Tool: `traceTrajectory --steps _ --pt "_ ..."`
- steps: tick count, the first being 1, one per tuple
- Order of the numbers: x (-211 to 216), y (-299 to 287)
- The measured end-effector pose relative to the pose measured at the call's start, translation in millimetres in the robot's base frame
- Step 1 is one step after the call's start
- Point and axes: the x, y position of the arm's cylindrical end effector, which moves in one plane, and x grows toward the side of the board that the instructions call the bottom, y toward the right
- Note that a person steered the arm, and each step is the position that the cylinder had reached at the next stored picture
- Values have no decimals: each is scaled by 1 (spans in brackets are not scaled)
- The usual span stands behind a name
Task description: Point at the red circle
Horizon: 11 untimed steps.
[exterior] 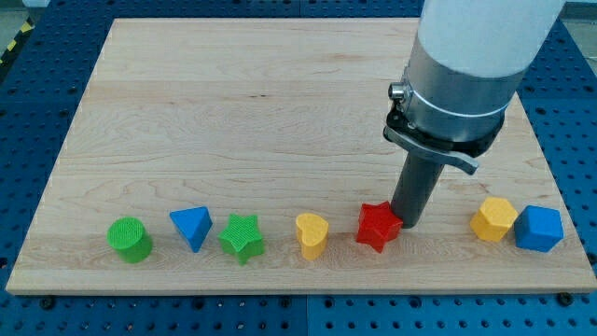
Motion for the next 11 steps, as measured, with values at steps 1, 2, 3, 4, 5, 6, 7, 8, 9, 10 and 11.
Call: traceTrajectory --steps 1,2,3,4,5,6,7,8,9,10,11 --pt "4 -9" --pt "5 -26" --pt "-7 -32" --pt "-68 -8" --pt "-136 -8" --pt "-214 1" --pt "-289 29" --pt "-343 66" --pt "-348 68" --pt "-363 82" --pt "-362 86"
